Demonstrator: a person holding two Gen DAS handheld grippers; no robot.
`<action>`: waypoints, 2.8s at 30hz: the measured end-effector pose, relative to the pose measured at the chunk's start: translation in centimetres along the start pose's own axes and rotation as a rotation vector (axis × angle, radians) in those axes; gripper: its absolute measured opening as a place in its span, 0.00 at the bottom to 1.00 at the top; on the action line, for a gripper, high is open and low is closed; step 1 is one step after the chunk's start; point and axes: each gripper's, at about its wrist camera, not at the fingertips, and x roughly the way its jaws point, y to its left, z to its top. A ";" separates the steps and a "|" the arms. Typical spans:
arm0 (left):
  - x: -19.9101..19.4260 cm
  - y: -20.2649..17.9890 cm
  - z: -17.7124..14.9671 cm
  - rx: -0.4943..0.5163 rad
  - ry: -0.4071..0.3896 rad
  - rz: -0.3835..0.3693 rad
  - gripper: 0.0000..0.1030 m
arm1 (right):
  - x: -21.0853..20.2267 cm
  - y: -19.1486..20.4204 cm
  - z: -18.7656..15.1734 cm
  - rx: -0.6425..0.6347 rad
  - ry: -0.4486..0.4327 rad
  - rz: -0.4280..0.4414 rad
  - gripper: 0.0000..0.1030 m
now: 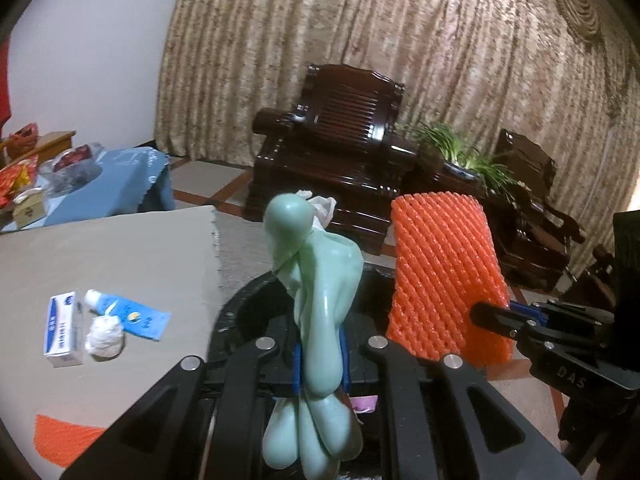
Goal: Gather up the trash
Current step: 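Carry the glove and foam net over the bin and open both tools, then return both tools to the table and grasp the orange foam net with the left tool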
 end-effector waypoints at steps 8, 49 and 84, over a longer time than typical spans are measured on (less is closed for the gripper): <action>3.0 -2.7 -0.2 0.035 0.024 -0.035 0.13 | 0.6 -2.3 -1.3 0.025 0.025 -0.049 0.13; -8.1 12.9 -6.8 -0.064 -0.005 0.416 0.82 | 3.8 9.2 0.3 -0.072 -0.026 0.172 0.93; -8.1 26.4 -16.6 -0.325 0.208 0.536 0.82 | 18.6 26.2 -2.3 -0.250 0.149 0.328 0.78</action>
